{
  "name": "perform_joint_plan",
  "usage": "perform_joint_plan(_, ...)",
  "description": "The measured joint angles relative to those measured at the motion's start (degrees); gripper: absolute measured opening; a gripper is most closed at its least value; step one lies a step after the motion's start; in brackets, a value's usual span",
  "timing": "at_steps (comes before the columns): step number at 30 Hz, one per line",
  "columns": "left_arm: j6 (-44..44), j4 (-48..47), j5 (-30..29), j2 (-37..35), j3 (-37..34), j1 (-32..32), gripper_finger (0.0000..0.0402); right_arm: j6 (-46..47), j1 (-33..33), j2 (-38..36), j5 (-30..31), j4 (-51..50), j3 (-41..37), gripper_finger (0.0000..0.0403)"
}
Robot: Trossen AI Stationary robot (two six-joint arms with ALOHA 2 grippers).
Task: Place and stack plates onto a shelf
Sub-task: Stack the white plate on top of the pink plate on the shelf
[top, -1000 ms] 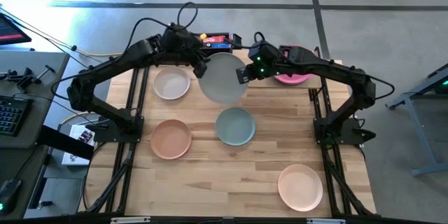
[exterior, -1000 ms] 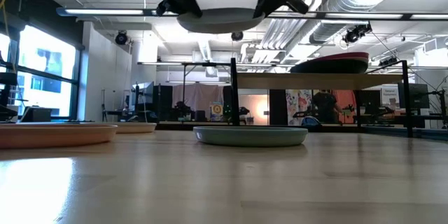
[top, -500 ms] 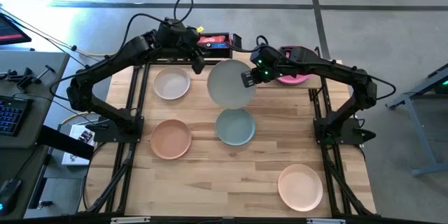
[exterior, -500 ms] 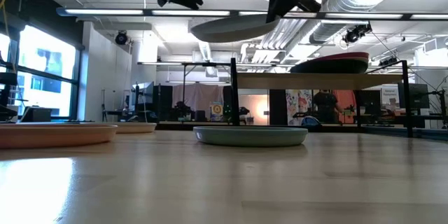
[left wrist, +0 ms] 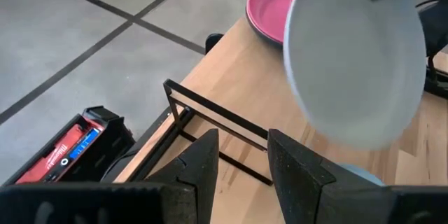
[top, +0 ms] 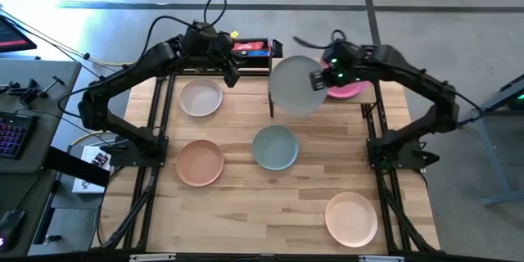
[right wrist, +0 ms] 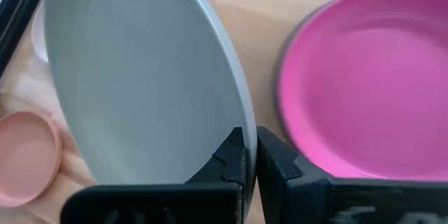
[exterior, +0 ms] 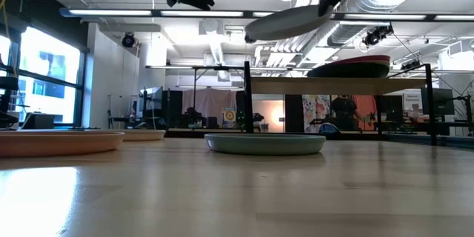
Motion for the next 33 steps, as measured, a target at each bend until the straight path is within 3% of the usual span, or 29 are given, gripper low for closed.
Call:
perform_joint_plan(10,0.0,0.0,0.0,0.0,0.0,0.0,0.0111,-1.4,-9.8,-10.4,0.2,-2.6,-5.8,0.0000)
perform_joint_plan(22,1.4,1.0,-0.4,0.0,0.0,1.9,0.0111,0.3,-26.5,-23.5,-9.0,4.7,-21.9,0.0000)
perform_joint_plan(33,-0.1,4.6,-0.4,0.0,0.0,3.0,0.0111,2.1,-37.3,-27.0,-17.0,7.7,-31.3,0.0000)
